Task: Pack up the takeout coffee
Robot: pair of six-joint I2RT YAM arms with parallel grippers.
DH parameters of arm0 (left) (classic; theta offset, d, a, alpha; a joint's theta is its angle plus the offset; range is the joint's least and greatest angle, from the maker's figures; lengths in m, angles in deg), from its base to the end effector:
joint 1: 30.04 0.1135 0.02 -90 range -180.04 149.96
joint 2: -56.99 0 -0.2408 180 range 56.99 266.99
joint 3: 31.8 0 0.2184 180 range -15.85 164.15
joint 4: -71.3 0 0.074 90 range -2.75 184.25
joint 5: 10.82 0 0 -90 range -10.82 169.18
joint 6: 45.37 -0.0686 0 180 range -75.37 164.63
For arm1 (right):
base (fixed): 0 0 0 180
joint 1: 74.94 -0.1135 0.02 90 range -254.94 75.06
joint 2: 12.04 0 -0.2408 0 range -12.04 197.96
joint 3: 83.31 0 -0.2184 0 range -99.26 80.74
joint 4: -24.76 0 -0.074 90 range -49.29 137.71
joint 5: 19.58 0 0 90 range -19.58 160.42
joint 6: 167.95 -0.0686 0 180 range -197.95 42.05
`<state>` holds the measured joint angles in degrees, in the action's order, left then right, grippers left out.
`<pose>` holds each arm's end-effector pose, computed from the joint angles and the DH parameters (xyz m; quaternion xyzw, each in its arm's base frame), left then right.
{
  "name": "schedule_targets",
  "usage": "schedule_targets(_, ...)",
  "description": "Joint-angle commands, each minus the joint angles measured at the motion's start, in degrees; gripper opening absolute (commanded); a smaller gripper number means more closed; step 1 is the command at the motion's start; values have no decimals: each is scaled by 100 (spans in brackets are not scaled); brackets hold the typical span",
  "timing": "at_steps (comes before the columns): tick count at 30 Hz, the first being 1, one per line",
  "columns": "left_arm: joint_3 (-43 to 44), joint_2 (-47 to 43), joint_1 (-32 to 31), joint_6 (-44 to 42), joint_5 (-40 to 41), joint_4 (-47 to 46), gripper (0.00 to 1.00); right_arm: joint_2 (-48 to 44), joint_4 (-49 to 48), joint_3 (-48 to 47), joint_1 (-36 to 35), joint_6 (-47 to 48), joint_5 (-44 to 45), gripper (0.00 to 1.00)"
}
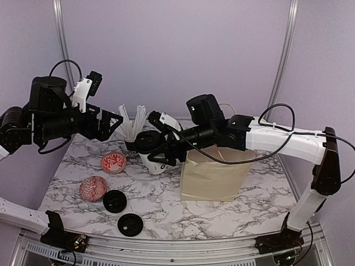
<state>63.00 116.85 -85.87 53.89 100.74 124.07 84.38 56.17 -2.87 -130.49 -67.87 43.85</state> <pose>0.1384 -0.1590 0.4046 0.2126 0.7728 -0.1838 0.5690 0.1920 0.3342 0.3006 -0.5518 0.6382 0.3749 0.3843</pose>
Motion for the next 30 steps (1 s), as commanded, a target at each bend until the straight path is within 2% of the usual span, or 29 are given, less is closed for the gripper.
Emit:
schedule_targets(1, 6, 17, -24, -180, -275, 66, 99, -102, 332, -708, 18, 318, 291, 51)
schedule_targets(7, 126, -316, -24, -328, -59, 74, 99, -186, 951, -1529, -62, 452, 86, 51)
schedule_targets(11, 63, -563, -16, -339, 343, 135, 99, -285, 1129, -1548, -391, 532, 77, 51)
schedule_targets(18, 187, -697, -24, -187, 513, 340, 99, -171, 1116, -850, -1153, 668, 33, 53)
schedule_targets(23, 61, -661, -19, -127, 357, 345, 99, -156, 858, -272, -1169, 757, -43, 53)
schedule_targets(30, -176, -418, -20, -252, 126, 343, 99, -9, -198, 1144, -1169, 997, -18, 54)
